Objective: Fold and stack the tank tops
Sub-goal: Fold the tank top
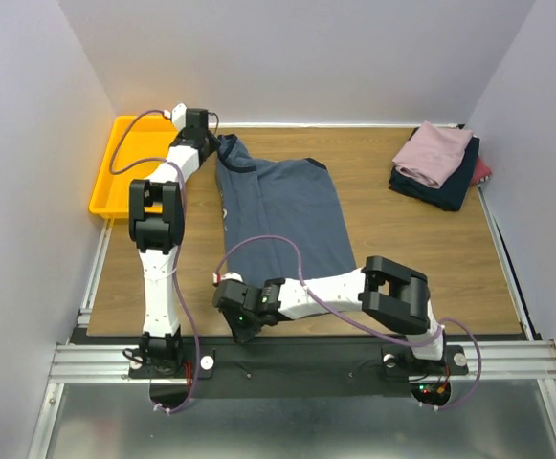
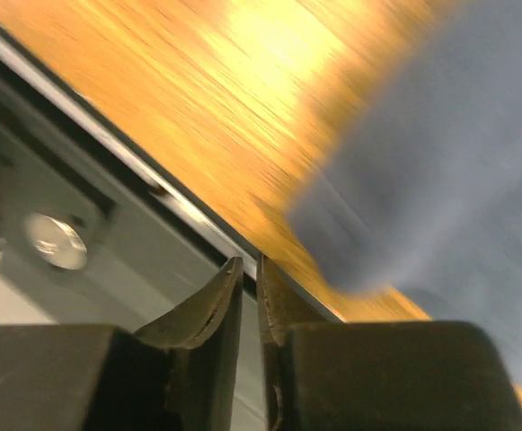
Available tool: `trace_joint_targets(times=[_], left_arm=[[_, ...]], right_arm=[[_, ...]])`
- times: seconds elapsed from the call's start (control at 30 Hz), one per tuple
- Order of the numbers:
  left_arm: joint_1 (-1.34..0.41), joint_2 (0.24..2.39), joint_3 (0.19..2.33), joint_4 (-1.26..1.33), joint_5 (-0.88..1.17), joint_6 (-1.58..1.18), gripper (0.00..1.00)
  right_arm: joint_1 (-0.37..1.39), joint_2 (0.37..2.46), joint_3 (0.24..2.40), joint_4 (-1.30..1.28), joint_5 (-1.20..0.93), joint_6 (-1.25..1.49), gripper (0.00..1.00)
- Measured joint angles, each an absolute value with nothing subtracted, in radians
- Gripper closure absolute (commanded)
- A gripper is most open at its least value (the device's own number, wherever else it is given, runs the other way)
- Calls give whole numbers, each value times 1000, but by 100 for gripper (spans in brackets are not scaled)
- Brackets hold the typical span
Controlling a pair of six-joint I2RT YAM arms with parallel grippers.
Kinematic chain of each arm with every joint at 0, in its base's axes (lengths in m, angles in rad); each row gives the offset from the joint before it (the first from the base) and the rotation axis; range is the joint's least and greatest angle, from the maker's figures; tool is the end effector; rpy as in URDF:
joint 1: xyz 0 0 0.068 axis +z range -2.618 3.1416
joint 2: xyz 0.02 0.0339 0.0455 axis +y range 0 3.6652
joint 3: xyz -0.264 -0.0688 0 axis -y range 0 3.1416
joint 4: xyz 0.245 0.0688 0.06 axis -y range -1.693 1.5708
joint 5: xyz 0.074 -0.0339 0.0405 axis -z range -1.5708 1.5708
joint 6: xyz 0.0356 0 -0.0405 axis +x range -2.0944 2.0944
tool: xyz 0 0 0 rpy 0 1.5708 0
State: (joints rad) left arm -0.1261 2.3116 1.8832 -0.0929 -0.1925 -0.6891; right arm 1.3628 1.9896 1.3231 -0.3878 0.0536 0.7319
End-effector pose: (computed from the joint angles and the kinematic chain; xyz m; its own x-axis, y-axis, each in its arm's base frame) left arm 0.5370 -0.0612 0.2069 -0.3552 -0.5841 -0.7299 -0.3459 0.8075 -0.4778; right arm 0.0868 0.4019 0.1551 -0.7829 -0.4778 -0.3985 -0.6028 0.7412 0.2954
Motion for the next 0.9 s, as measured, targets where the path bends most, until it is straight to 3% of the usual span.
trace_joint_targets(times=[0.07,0.1,0.17,0.23,0.5,0.63,0.9], left_arm=[[-110,2312,1908,-84,-160,-659,44],[-102,2312,1927,-79,-136,-640,44],[-89,2306,1948,-62,-99,-612,42],[-82,2276,1949,-54,-51,-593,42],[-133,1955,1728,-12,-19,-611,53],[-188,1752,1574,-2,-84,-643,66],[-350,1493,1155,-20,-194,-750,85]], right_arm=[[1345,2018,1363,-378,-4,725,59],[1343,2018,1368,-377,-15,721,47],[1339,2011,1385,-361,-1,690,33],[1319,1993,1386,-342,30,672,29],[1206,1635,1225,-329,144,662,27],[1056,1464,1159,-311,147,664,28],[1004,1478,1002,-295,115,685,33]])
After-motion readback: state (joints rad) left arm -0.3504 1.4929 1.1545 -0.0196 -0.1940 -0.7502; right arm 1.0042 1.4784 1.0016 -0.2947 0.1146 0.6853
